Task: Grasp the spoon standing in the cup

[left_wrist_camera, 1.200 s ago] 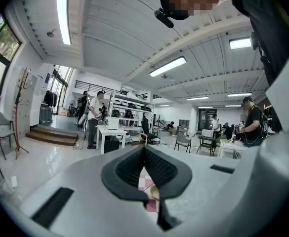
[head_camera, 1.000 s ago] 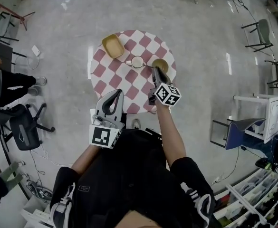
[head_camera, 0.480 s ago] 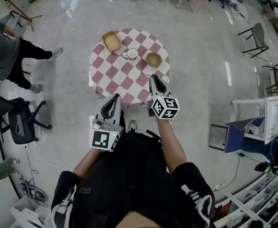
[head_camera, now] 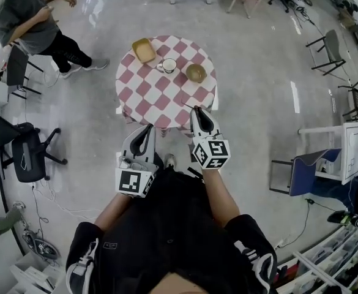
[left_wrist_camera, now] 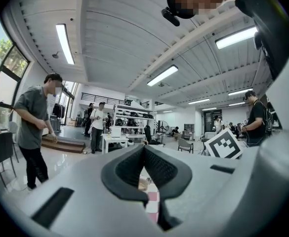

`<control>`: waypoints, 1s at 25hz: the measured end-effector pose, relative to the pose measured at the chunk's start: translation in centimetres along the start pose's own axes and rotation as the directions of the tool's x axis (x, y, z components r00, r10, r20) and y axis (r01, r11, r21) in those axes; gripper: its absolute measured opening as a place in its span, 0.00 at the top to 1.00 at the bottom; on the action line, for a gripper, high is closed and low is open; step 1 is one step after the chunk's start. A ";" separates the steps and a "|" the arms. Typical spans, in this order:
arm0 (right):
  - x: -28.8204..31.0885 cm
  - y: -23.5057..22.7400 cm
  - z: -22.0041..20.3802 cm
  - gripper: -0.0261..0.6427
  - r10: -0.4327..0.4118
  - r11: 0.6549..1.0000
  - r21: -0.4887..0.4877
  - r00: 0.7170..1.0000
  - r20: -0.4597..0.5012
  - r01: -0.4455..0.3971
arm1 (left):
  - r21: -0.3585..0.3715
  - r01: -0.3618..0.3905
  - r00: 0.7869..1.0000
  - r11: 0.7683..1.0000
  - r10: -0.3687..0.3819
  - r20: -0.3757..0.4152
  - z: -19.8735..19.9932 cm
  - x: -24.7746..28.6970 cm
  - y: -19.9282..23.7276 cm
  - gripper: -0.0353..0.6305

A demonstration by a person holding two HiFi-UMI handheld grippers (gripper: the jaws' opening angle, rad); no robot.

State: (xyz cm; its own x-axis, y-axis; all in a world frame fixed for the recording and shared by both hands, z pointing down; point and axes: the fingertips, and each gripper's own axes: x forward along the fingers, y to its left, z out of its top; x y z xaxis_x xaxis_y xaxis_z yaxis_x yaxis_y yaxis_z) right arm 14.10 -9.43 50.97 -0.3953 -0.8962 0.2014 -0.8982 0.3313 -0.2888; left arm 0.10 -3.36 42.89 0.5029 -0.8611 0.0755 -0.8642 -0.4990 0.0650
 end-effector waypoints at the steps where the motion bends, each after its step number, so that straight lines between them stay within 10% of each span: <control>1: -0.3 0.3 0.2 0.86 0.001 1.000 -0.006 1.000 0.001 -0.001 | 0.004 0.007 1.000 1.000 -0.007 0.001 0.0 0.1 -0.1 0.93; 25: -1.5 7.1 0.2 0.86 -0.010 0.998 -0.062 0.999 -0.038 0.007 | 0.001 0.049 0.999 0.999 -0.049 0.017 0.7 1.1 4.9 0.93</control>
State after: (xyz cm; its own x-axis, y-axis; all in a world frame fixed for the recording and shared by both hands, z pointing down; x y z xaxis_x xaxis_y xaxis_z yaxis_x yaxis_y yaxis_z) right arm 8.41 -5.79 48.40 -0.3936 -0.8876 0.2394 -0.9113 0.3425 -0.2285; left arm -3.59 -6.80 42.58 0.5439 -0.8373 0.0549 -0.8387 -0.5404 0.0676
